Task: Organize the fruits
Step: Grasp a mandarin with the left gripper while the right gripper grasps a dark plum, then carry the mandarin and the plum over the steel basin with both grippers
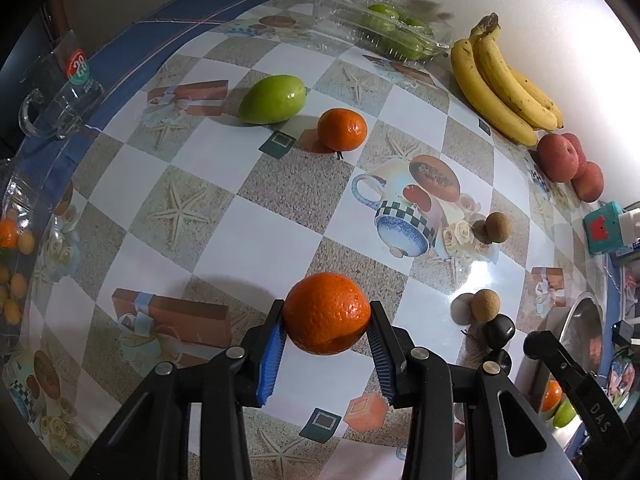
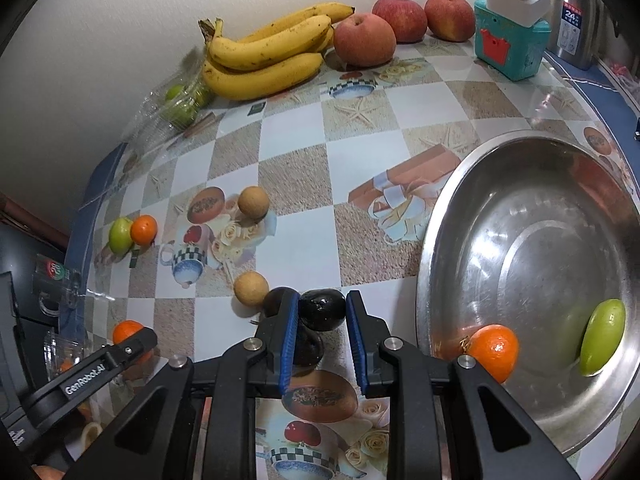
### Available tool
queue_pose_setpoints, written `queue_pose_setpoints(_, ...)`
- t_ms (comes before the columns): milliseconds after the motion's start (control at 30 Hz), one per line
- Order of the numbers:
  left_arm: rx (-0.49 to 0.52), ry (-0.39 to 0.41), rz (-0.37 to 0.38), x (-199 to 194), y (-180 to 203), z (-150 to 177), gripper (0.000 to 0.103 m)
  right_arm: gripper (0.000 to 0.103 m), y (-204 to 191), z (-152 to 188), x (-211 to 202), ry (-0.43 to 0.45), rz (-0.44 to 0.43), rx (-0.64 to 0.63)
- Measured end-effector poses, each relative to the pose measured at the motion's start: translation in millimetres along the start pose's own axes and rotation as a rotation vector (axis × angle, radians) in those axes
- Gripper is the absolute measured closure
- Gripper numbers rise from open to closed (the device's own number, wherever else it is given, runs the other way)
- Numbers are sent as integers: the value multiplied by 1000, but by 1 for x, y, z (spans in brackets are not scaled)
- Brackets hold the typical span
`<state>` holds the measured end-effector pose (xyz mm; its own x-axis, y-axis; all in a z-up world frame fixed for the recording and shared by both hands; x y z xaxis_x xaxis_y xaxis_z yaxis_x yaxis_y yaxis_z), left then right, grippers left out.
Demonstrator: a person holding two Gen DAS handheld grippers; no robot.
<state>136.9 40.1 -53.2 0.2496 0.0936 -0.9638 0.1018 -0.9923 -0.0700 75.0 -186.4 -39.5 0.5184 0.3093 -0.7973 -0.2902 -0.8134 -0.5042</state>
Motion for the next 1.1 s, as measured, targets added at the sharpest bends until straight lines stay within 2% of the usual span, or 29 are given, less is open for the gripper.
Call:
queue_pose_setpoints(233, 14, 19, -1, -8, 6, 0, 61, 78, 1, -4, -12, 23, -10, 17)
queue_pose_setpoints(433, 69, 51, 26, -22, 26, 5, 61, 78, 13, -10, -30, 60, -9, 48)
queue_pose_setpoints(800, 191, 92, 54, -42, 76, 23, 61, 78, 58, -20, -68, 128, 60, 145)
queue_pose_setpoints(967, 243, 105, 91, -51, 100, 32, 61, 78, 83, -21, -89, 167, 108, 188)
queue_pose_setpoints(1100, 285, 84, 132, -52, 120, 42, 61, 78, 102, -21, -102, 185, 134, 233)
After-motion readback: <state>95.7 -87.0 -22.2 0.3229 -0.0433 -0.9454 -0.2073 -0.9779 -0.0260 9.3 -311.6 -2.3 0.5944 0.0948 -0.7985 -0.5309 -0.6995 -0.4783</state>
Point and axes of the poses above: each gripper's, at about its wrist camera, not at the fingertips, and x roughly the way its jaws point, y to its right, z to its underside, the point moved 3 cm from there along x, roughly the way its jaws point, and after that the axes turned 14 degrees about -z, right-handed, at the moved point
